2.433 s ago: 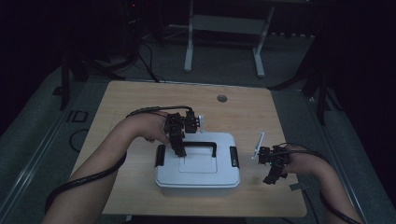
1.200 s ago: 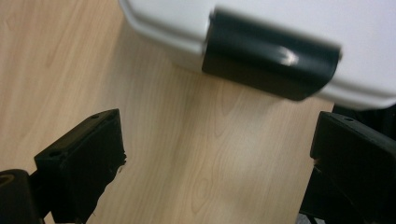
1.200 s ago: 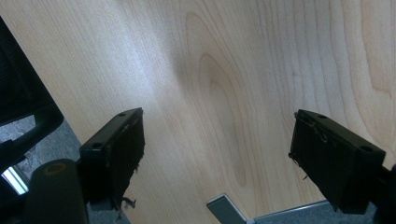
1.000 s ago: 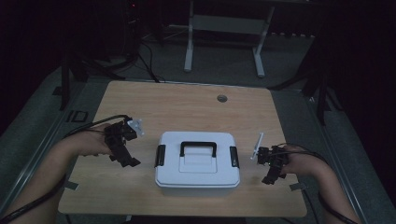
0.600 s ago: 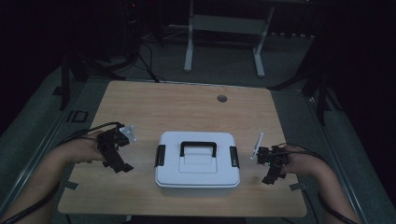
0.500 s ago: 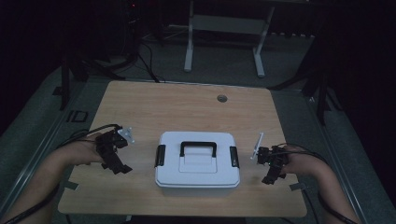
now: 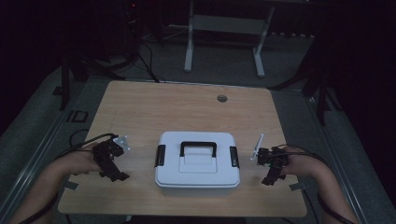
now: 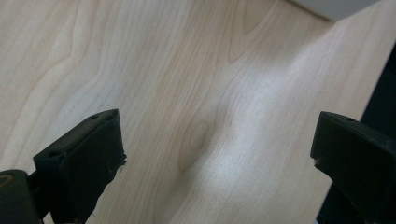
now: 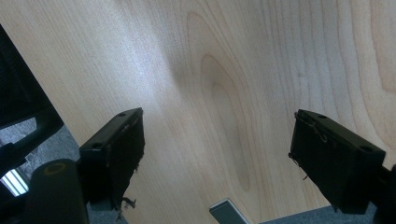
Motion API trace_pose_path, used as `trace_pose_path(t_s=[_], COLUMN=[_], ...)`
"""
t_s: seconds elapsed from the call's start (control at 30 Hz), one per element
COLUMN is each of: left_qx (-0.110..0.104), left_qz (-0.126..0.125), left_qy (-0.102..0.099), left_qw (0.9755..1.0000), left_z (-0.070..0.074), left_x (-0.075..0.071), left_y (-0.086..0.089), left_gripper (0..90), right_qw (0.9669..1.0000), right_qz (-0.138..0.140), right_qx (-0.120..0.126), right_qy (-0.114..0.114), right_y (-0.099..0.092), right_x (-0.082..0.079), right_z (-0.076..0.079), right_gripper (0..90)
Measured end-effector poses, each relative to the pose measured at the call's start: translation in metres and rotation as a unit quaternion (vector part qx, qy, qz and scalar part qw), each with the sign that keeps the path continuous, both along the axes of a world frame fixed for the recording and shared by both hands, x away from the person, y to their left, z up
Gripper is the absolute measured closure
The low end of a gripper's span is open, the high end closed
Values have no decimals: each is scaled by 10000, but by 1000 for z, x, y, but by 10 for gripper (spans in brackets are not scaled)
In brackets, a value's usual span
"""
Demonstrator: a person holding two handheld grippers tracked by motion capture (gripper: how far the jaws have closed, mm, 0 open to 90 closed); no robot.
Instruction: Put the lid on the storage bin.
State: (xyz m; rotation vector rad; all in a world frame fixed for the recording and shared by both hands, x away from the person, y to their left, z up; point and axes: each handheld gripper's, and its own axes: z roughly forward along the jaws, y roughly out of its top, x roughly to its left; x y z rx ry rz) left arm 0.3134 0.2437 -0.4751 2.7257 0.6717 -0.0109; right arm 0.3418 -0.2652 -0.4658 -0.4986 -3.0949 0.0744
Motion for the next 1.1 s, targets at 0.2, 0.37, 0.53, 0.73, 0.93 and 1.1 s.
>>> trace_pose_path(t_s=[0.2,0.37,0.53,0.73,0.93,1.1], left_qx=[118,-25,-125,-190,-257,-355], left_qz=[-29,-27,19,67,173,236], left_qy=[103,-13,-13,46,208,282], left_qw=[9999,10000,9999,9998,9993,9987], left_z=[-13,-25,-34,-44,-55,-59], left_x=[-5,-10,-14,-17,-18,-18], left_y=[1,5,6,7,9,11], left_gripper=[24,24,24,24,24,24], right_qw=[10000,10000,9999,9999,9999,9999], right_qz=[-7,7,21,27,3,13], right_qx=[15,63,96,116,144,135], right_qy=[-9,-4,-21,-23,-33,-55], right_y=[0,-1,0,-1,-1,-1], right_x=[0,-1,-2,-2,-2,-2], right_z=[-2,-5,-5,-6,-6,-5], right_gripper=[173,173,173,173,173,173])
